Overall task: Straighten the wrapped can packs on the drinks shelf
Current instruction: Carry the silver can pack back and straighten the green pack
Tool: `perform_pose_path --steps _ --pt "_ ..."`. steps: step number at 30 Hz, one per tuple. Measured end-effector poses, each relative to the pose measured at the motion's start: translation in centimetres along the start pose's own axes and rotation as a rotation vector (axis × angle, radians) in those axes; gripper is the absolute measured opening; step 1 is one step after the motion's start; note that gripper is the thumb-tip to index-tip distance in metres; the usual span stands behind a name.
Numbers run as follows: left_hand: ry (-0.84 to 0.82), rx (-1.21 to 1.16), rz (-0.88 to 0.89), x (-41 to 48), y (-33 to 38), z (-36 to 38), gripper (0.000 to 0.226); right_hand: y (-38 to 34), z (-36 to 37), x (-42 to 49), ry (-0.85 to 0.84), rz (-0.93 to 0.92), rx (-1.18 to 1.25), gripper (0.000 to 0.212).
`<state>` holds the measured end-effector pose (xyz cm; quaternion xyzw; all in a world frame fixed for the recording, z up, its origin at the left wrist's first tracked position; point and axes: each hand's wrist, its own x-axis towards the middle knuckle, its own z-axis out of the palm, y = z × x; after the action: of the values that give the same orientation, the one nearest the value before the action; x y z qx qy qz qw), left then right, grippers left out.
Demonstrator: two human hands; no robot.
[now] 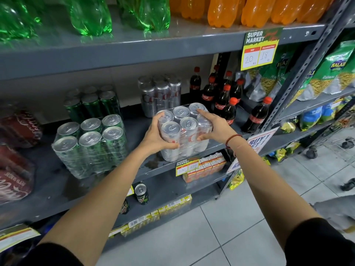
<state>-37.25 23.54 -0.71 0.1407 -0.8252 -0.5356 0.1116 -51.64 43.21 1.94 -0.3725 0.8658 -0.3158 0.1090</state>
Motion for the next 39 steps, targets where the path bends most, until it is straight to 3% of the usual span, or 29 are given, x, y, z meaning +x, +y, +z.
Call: perform_pose_path --steps 5,10,14,17,21,23,29,39 --pt "0.026 0.052 -0.016 -2.0 1.0 -1.4 0.135 -0.8 0.1 -1.3 0.063 0.053 0.062 0.114" --pt "0.385 0.136 0.178 -7.1 2.6 -8.0 0.102 -7.1 0.8 -2.6 0.378 -0.048 0.240 0.102" --pt "0.602 0.314 0.111 -10.3 2.4 -14.6 0.089 -13.8 4.6 -1.2 0.395 -0.138 0.250 0.100" --pt "0.589 0.345 -0.053 -11.3 -0.1 -18.0 0.103 -17.0 8.9 0.6 0.183 -0.150 0.218 0.105" --pt "0.362 0.258 -0.277 -11.5 -3.3 -19.6 0.139 -18.9 14.1 2.7 -0.160 -0.128 0.182 0.117" --pt "0.280 0.170 -0.339 -11.5 -4.2 -19.7 0.152 -19.4 16.0 3.5 -0.240 -0.096 0.167 0.120" --pt "0.255 0.315 -0.370 -11.2 -4.5 -19.2 0.139 -20.0 17.4 4.3 -0.142 -0.060 0.136 0.112" --pt "0.273 0.431 -0.350 -12.6 -5.1 -17.7 0.126 -18.9 16.4 3.1 -0.177 -0.116 0.115 0.106"
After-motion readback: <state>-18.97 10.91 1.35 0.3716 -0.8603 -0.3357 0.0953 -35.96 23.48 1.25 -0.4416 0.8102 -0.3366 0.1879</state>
